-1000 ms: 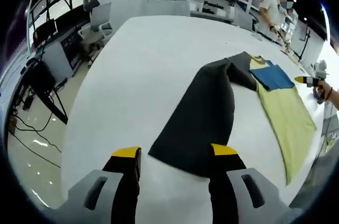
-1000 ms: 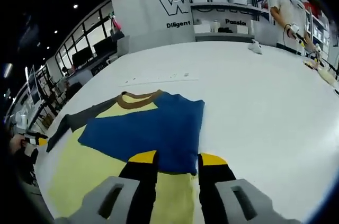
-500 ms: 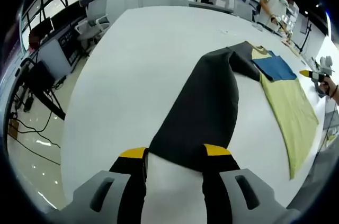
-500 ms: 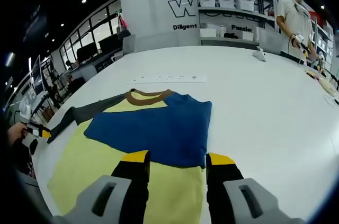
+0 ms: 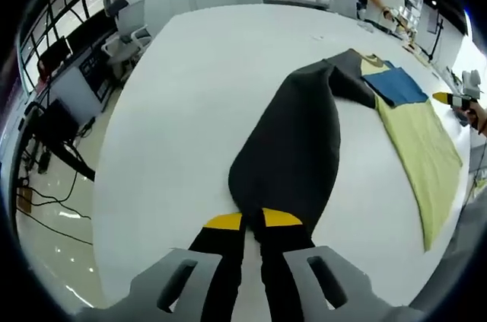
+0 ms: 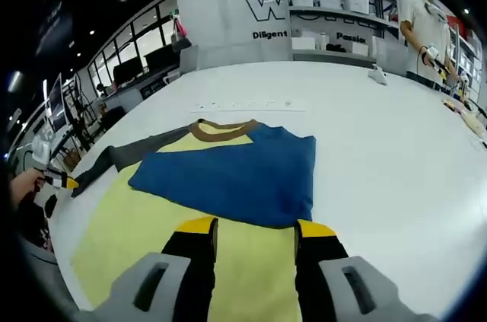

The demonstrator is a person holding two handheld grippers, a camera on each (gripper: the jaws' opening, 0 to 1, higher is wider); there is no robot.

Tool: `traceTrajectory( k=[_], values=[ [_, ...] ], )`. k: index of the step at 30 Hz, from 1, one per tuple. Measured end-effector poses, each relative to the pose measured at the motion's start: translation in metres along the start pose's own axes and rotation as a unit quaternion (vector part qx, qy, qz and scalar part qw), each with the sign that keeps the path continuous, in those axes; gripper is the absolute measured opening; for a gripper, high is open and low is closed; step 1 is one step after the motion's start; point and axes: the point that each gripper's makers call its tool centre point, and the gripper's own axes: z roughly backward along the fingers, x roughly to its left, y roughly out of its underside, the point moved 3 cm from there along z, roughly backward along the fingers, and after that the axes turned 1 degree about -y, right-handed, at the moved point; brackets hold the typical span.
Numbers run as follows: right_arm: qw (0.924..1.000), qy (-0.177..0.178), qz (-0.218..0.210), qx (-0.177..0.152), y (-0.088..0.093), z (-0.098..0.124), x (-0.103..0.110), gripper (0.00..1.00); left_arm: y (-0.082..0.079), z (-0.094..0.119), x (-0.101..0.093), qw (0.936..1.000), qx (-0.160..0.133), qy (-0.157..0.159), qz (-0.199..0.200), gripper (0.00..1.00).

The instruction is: Fold the garment on the visible template until the final outline fits inside the template.

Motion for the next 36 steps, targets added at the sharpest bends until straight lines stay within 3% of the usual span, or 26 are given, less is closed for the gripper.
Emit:
traceTrajectory(
  k=[5, 11, 20, 26, 36],
  values=[
    [1.0, -0.004, 0.003, -0.004, -0.002, 0.004, 0.003, 0.37, -0.007, 0.004, 0.001, 0.9998, -0.004, -0.013, -0.011, 0.03],
    [0.9999, -0.011, 0.008, -0.006, -0.003, 0.009, 0.008, 0.42, -0.023, 0.014, 0.009, 0.9998, -0.014, 0.0, -0.01, 0.03],
    [0.9996, -0.025, 0.015, 0.0, 0.001, 0.012, 0.017, 0.49, -0.052, 0.022, 0.04, 0.9995, -0.014, -0.021, -0.019, 0.03],
    [0.9992, -0.035, 0.019, 0.008, 0.007, 0.012, 0.027, 0.5, -0.066, 0.021, 0.053, 0.9987, 0.006, -0.034, -0.038, 0.03],
    [0.9972, -0.055, 0.048, 0.02, 0.012, 0.012, 0.042, 0.58, -0.076, 0.016, 0.069, 0.9985, 0.019, -0.05, -0.011, 0.04]
  ],
)
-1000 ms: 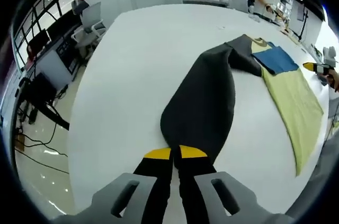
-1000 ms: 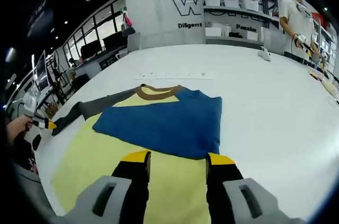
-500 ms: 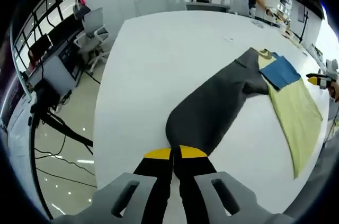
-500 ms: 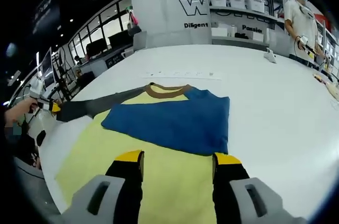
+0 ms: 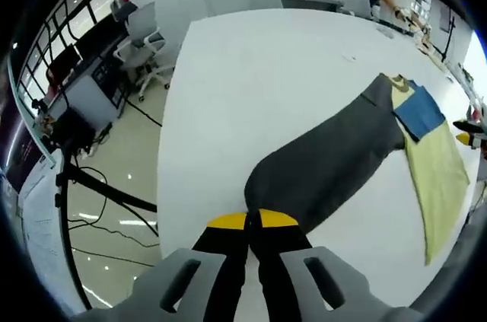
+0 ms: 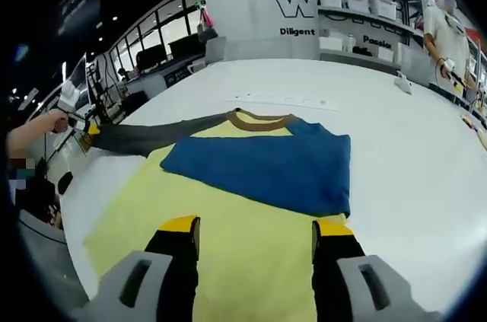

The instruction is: Fold the garment on the visible template until the final outline fits inside the template.

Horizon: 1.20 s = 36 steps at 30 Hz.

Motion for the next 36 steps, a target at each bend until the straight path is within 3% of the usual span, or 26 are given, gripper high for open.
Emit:
traceTrajectory(
  k=[9, 14, 16, 21, 25, 36],
  values=[
    [0.9999, -0.015, -0.006, -0.001, -0.001, -0.002, 0.007, 0.6, -0.011, 0.007, -0.01, 0.9992, 0.034, -0.007, 0.021, 0.04],
    [0.9998, -0.018, -0.005, -0.001, -0.001, -0.002, 0.008, 0.61, -0.026, 0.015, -0.027, 0.9995, 0.031, -0.001, 0.008, 0.04],
    [0.9997, -0.02, -0.01, 0.001, 0.0, -0.002, 0.009, 0.61, -0.031, 0.017, -0.031, 0.9993, 0.035, -0.014, -0.002, 0.04],
    [0.9996, -0.027, -0.013, -0.002, -0.001, -0.001, 0.012, 0.61, -0.047, 0.023, -0.054, 0.9995, 0.033, 0.0, -0.004, 0.04],
    [0.9994, -0.034, -0.011, -0.001, -0.001, -0.001, 0.016, 0.63, -0.061, 0.028, -0.071, 0.9989, 0.032, -0.002, -0.034, 0.04],
    [0.9989, -0.046, 0.001, 0.004, 0.0, 0.001, 0.024, 0.66, -0.09, 0.026, -0.119, 0.9987, 0.03, 0.026, -0.033, 0.04]
  ],
)
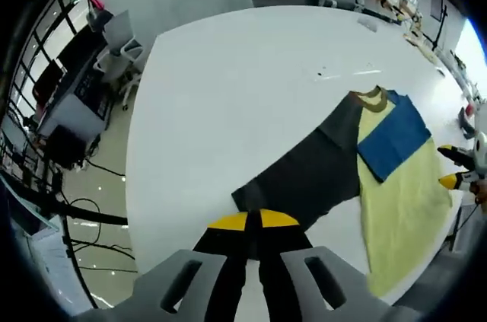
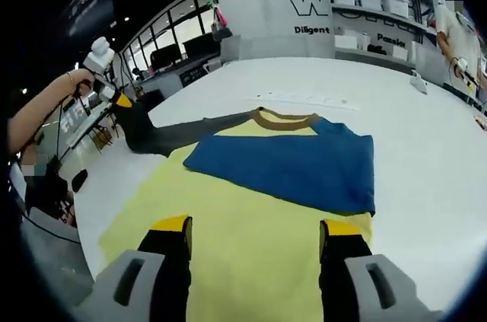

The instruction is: Fold the garment on the visible template until the final outline fits inside the template.

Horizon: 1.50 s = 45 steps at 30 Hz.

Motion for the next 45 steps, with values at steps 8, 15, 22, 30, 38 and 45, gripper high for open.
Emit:
traceTrajectory(
  k=[8, 15, 22, 30, 38, 45],
  values=[
    [0.9999, -0.011, 0.001, 0.003, 0.003, 0.0, 0.007, 0.68, -0.038, 0.009, -0.033, 0.999, -0.036, 0.024, -0.015, 0.04],
    [0.9999, -0.013, 0.007, 0.007, 0.004, 0.0, 0.007, 0.7, -0.051, 0.013, -0.054, 0.9978, -0.048, 0.036, -0.028, 0.04],
    [0.9997, -0.025, 0.006, -0.003, 0.003, 0.002, 0.009, 0.75, -0.073, 0.018, -0.103, 0.9925, -0.072, 0.057, -0.081, 0.04],
    [0.9992, -0.037, 0.013, 0.007, 0.006, 0.001, 0.013, 0.78, -0.095, 0.003, -0.131, 0.9882, -0.075, 0.088, -0.101, 0.04],
    [0.9989, -0.041, 0.021, 0.011, 0.008, 0.003, 0.015, 0.8, -0.126, 0.001, -0.17, 0.981, -0.094, 0.122, -0.119, 0.04],
    [0.999, -0.038, 0.023, 0.012, 0.011, 0.007, 0.012, 0.8, -0.134, 0.0, -0.198, 0.9754, -0.105, 0.146, -0.128, 0.04]
  ],
)
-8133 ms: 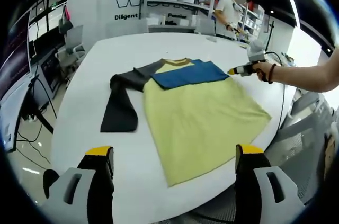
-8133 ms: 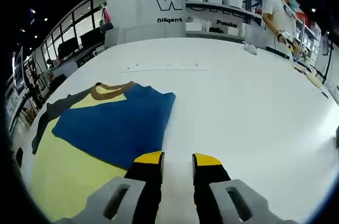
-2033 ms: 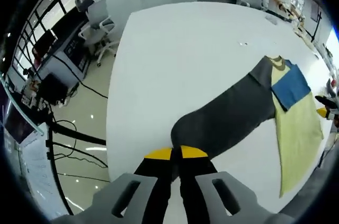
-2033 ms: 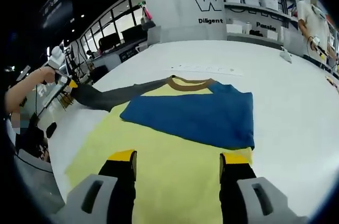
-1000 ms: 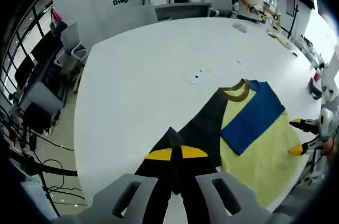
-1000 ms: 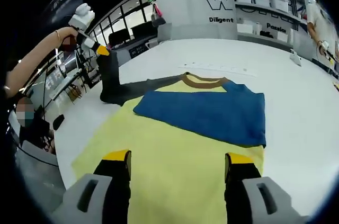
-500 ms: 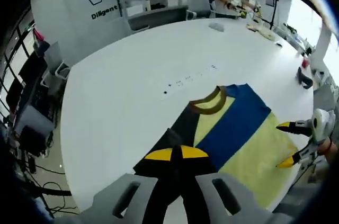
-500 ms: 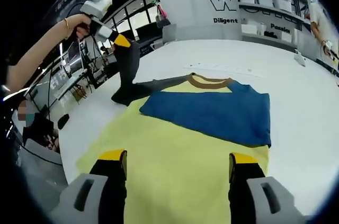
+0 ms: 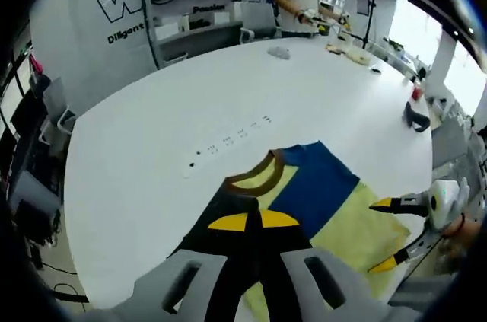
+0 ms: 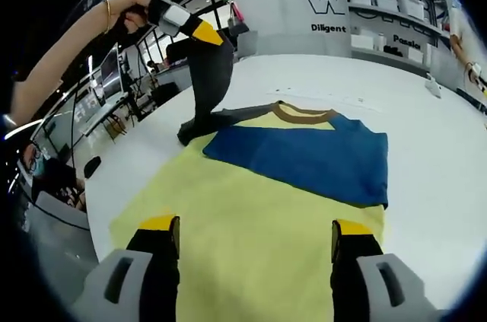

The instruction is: Fold the garment on the visible template until the final outline fits inside the template.

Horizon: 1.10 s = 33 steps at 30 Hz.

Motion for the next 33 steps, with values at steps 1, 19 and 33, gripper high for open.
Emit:
traceTrajectory(
  k=[1, 19, 33],
  values=[
    [1.0, 0.0, -0.001, -0.002, 0.0, 0.001, 0.0, 0.8, -0.002, -0.003, -0.002, 1.0, 0.001, 0.0, -0.009, 0.04],
    [0.9999, 0.003, -0.01, -0.012, -0.002, 0.0, -0.001, 0.8, -0.023, -0.032, -0.077, 0.9981, -0.007, 0.045, -0.041, 0.04],
    [0.9995, 0.013, -0.021, -0.019, -0.001, 0.001, -0.009, 0.79, -0.016, -0.056, -0.117, 0.9956, -0.005, 0.052, -0.078, 0.04]
  ],
)
